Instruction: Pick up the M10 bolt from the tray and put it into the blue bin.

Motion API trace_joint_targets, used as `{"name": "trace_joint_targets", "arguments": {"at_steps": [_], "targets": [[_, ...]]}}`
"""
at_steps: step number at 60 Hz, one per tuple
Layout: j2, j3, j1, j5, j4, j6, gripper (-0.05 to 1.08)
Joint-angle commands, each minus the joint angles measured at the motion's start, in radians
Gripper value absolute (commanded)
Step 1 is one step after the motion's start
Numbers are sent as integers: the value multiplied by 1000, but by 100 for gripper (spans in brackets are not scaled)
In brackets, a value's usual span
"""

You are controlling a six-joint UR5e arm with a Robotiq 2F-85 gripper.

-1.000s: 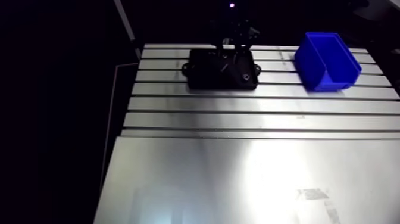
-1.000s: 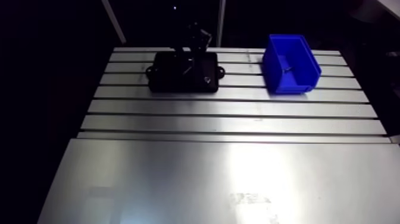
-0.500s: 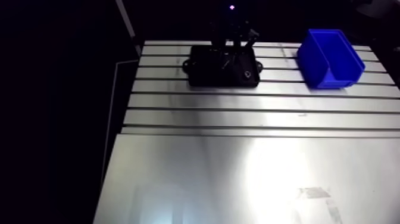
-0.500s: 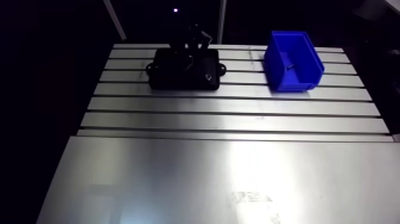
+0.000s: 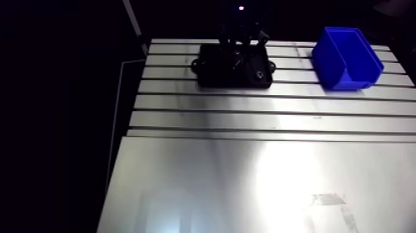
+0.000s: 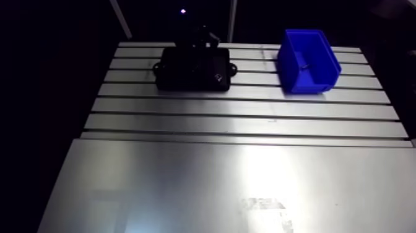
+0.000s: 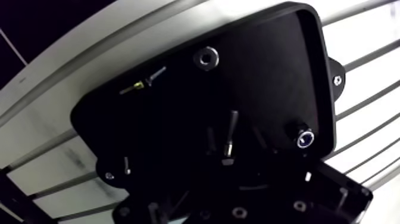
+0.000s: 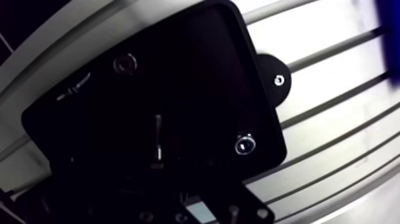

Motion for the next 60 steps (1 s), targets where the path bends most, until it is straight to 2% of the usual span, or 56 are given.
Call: {"name": "trace_joint_targets", "arguments": {"at_steps": [1,29,42,60], "targets": [[1,4,1,0,-2,0,60],[7,4,1,0,-2,-2,65],[7,4,1,0,-2,-2,72],[7,5,1,-6,-8,-3,75]]}}
